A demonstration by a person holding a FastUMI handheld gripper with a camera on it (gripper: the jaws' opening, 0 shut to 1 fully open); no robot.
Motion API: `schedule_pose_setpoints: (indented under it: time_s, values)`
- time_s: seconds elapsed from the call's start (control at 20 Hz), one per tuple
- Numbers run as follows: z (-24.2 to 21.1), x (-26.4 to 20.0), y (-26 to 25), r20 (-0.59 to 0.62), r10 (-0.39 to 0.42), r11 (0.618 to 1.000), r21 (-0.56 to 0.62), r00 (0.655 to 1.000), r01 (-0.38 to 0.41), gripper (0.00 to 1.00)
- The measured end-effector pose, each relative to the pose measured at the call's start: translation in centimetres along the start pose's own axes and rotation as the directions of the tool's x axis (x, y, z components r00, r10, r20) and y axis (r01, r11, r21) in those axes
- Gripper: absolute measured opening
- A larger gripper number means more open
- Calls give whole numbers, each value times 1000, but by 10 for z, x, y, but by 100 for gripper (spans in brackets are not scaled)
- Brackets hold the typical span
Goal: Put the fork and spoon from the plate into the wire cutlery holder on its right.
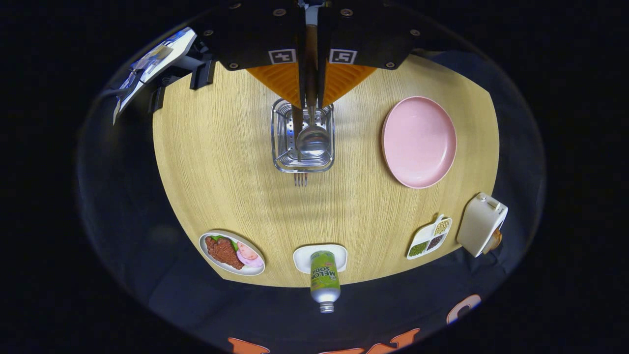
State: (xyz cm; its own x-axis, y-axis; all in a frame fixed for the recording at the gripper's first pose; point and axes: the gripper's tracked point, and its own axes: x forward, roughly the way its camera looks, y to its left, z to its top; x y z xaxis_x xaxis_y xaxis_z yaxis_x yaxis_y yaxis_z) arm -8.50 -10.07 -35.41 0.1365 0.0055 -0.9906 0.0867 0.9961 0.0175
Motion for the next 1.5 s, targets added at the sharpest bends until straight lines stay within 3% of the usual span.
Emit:
schedule_pose_setpoints:
  time_s: [0.25, 0.5, 0.65, 0.8, 1.05, 1.3, 1.5]
  values:
    - [15, -4, 2, 67, 8, 1000, -1, 998, -8, 13]
    - [60, -32, 10, 282, 32, 998, 46, 959, -47, 25]
    - [99, -64, 6, 474, 2, 998, 50, 881, -29, 31]
    - [130, -106, 10, 630, -5, 999, 45, 776, -30, 36]
    - [162, -175, 18, 811, -12, 999, 31, 585, -23, 67]
    - [174, -234, 32, 911, -4, 1000, -1, 412, 11, 86]
    - [172, -256, 43, 937, 14, 1000, -17, 349, 7, 93]
